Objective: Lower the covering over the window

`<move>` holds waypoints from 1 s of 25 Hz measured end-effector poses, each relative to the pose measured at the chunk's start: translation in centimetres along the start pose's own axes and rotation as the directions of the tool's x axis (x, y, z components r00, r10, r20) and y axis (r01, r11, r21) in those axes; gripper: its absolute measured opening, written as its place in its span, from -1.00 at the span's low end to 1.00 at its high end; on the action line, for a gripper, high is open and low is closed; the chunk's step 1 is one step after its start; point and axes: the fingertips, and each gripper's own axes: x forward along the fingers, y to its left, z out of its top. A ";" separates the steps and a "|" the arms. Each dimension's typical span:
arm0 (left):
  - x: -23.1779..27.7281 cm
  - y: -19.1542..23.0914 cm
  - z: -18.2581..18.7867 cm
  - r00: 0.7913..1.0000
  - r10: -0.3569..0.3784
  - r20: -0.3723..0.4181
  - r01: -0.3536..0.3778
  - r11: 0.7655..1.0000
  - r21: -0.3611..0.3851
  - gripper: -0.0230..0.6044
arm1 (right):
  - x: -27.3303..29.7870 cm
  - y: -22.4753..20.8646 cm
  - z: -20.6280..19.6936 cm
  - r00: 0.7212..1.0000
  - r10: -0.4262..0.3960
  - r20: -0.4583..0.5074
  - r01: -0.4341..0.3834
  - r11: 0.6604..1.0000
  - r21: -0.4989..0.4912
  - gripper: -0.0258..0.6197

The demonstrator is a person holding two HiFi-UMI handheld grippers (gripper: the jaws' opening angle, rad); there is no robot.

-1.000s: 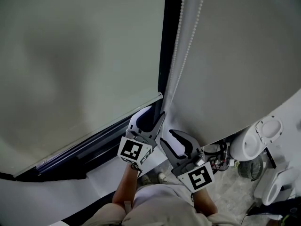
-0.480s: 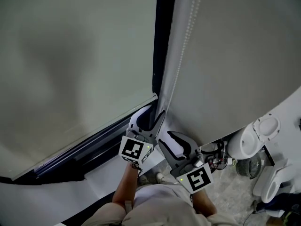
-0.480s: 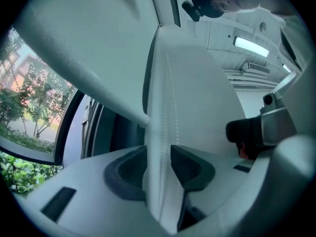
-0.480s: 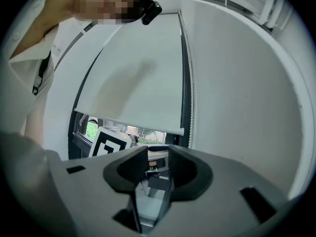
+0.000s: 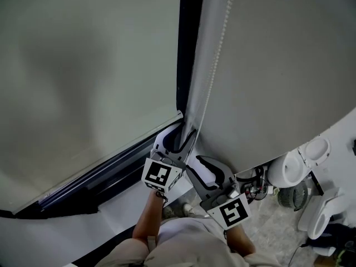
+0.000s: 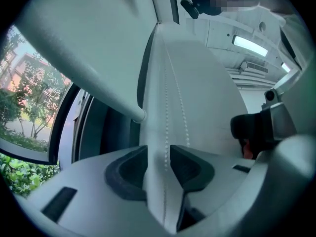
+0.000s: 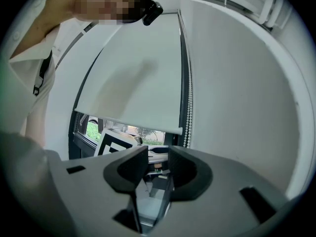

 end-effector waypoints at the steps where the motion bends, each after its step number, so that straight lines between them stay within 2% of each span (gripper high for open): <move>1: 0.2 0.1 0.0 1.000 0.009 -0.005 -0.009 1.000 0.008 -0.53 | 0.0 0.0 0.1 1.000 0.001 0.004 -0.001 1.000 0.000 -0.54; 2: 0.2 0.2 -0.1 1.000 0.017 -0.010 -0.017 1.000 0.014 -0.81 | 0.0 0.0 0.1 1.000 0.002 0.006 -0.002 1.000 0.000 -0.55; 3: 0.2 0.2 -0.2 1.000 0.015 -0.014 -0.015 1.000 0.013 -0.85 | 0.0 0.0 0.1 1.000 0.002 0.006 -0.002 1.000 0.002 -0.55; 8: -1.9 -0.9 -1.3 0.998 -0.035 -0.045 0.033 0.999 -0.035 -0.86 | 0.0 0.1 0.7 1.000 0.003 0.027 -0.004 1.000 0.020 -0.57; 11: -4.2 -1.3 -1.5 0.999 -0.035 -0.026 0.033 0.997 -0.073 -0.86 | 0.4 0.2 1.7 0.998 0.015 0.053 -0.016 1.000 0.019 -0.57; 20: -7.1 -2.5 -1.0 1.000 -0.017 -0.005 0.017 1.000 -0.021 -0.86 | 2.6 1.1 5.8 0.989 0.047 0.143 -0.039 0.998 -0.057 -0.63; 25: -8.0 -3.3 -0.3 0.999 -0.018 0.027 0.019 0.999 -0.038 -0.86 | 4.2 0.4 6.2 0.987 0.026 0.157 -0.016 0.998 -0.065 -0.69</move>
